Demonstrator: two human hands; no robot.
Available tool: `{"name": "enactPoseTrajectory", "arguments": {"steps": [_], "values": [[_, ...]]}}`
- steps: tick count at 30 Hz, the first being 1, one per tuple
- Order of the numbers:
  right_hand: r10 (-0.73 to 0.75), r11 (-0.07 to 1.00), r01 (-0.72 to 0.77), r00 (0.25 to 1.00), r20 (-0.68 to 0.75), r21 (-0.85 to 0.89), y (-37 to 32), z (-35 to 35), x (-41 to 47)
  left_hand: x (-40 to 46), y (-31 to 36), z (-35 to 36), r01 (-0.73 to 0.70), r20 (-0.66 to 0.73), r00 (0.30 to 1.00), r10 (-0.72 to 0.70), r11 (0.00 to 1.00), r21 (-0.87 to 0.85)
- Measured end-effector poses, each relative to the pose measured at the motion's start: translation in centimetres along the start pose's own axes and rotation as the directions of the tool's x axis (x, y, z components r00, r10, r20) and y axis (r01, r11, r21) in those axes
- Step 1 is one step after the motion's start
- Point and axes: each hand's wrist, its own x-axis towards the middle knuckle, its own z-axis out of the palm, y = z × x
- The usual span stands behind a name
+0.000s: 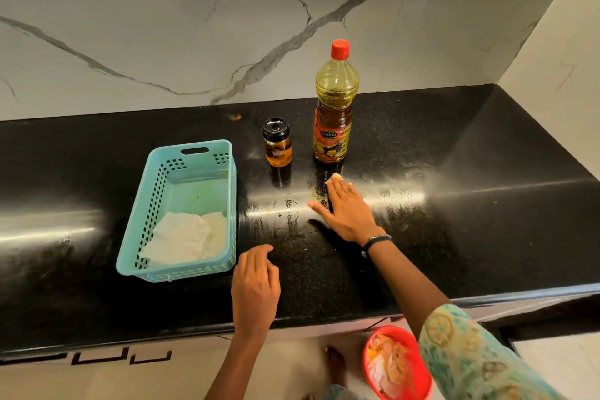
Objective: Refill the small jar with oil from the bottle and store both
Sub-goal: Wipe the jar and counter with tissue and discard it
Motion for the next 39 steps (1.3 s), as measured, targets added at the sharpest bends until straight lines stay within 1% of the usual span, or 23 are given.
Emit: {"name": "enactPoseTrajectory", "arguments": {"steps": [3,5,7,9,12,14,17,20,22,24,26,28,30,32,34,35,37,39], "values": [[-0.13,0.991,0.129,0.991,-0.025,-0.037,-0.8,0.8,-2.2,0.0,0.0,0.1,0.003,0.0,1.0,-0.003,1.0,0.004],[-0.171,0.984,0.168,0.984,-0.044,-0.063,0.1,1.2,-3.9,0.0,0.0,0.1,0.008,-0.004,1.0,-0.008,1.0,0.001],[-0.134,0.988,0.13,0.99,-0.049,-0.078,1.3,0.7,-4.1,0.0,0.0,0.0,0.008,-0.008,1.0,-0.008,1.0,-0.002],[-0.052,0.997,0.05,0.998,-0.036,-0.056,1.6,0.0,-2.9,0.0,-0.1,0.0,0.007,-0.007,1.0,-0.007,1.0,-0.002],[0.027,0.999,-0.028,0.999,-0.026,-0.032,-0.1,-0.3,0.0,-0.1,-0.1,0.1,0.011,-0.008,1.0,-0.011,1.0,0.002],[0.01,1.0,-0.01,1.0,-0.022,-0.014,-1.8,0.0,1.3,-0.1,-0.1,0.1,0.012,-0.008,1.0,-0.012,1.0,0.009],[-0.1,0.995,0.1,0.995,-0.003,-0.014,-3.6,0.6,0.3,0.0,-0.1,0.1,0.01,0.001,1.0,-0.01,1.0,0.008],[-0.199,0.979,0.199,0.98,-0.015,-0.037,-2.4,1.1,-2.3,0.0,-0.1,0.0,0.019,0.0,1.0,-0.019,1.0,-0.002],[-0.188,0.981,0.186,0.982,-0.025,-0.053,-0.9,0.8,-3.1,0.0,0.0,0.0,0.019,0.0,1.0,-0.019,1.0,-0.004],[-0.126,0.99,0.124,0.992,-0.019,-0.062,-0.2,0.1,-2.2,0.0,-0.1,0.1,0.019,-0.001,1.0,-0.019,1.0,-0.004],[-0.063,0.997,0.061,0.998,-0.023,-0.053,-0.8,-0.5,-0.4,0.0,-0.1,0.1,0.02,0.002,1.0,-0.02,1.0,-0.005],[-0.038,0.999,0.037,0.999,-0.025,-0.033,-2.3,-0.4,1.4,0.0,-0.1,0.1,0.021,0.004,1.0,-0.021,1.0,-0.001],[-0.073,0.997,0.073,0.997,0.0,-0.011,-4.2,0.1,2.2,0.0,0.0,0.1,0.02,0.008,1.0,-0.02,1.0,0.008],[-0.153,0.988,0.154,0.988,0.024,-0.019,-5.7,0.7,1.5,0.0,0.0,0.1,0.015,0.009,1.0,-0.015,1.0,0.016],[-0.228,0.973,0.229,0.973,0.026,-0.022,-5.7,1.1,-0.2,0.1,0.0,0.1,0.016,0.01,1.0,-0.016,1.0,0.013],[-0.242,0.97,0.242,0.97,0.019,-0.024,-5.2,1.3,-1.0,0.1,0.0,0.0,0.018,0.007,1.0,-0.018,1.0,0.01],[-0.221,0.975,0.221,0.975,0.009,-0.028,-3.8,1.2,-2.0,0.0,0.0,0.0,0.022,-0.003,1.0,-0.022,1.0,-0.002],[-0.16,0.986,0.16,0.987,0.009,-0.044,-3.0,0.5,-1.3,0.0,0.0,0.0,0.022,-0.004,1.0,-0.022,1.0,-0.009]]}}
